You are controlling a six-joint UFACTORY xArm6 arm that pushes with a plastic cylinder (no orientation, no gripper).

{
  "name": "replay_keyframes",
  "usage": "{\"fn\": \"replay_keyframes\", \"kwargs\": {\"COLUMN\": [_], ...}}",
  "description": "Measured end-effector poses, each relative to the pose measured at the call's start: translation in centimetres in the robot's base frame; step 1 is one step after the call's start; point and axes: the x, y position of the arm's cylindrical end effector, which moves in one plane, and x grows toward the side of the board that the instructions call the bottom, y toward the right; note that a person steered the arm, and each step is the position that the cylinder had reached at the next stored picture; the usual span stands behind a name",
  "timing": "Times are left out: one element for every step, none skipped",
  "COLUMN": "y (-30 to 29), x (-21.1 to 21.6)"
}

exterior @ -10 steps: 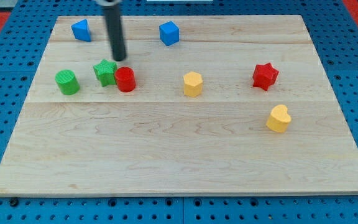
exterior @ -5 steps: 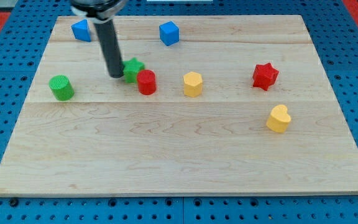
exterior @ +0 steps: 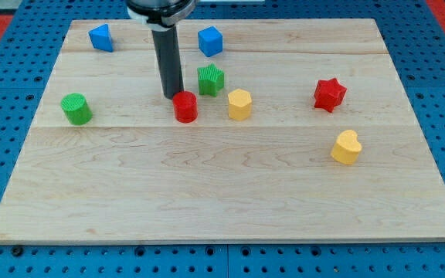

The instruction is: Move the green star to the top left of the red star

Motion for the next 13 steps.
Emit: {"fn": "replay_keyframes", "kwargs": {"y": [1.6,2.9,5.2,11.1,16.1,15.0,18.3,19.5,20.3,13.3,13.2,16.2,18.9], "x": [-1.2,-2.9,-3.9,-4.5,-5.6,-1.6,-1.6,-4.7,-7.8,-7.7,-9.5,-9.9,-9.9]}}
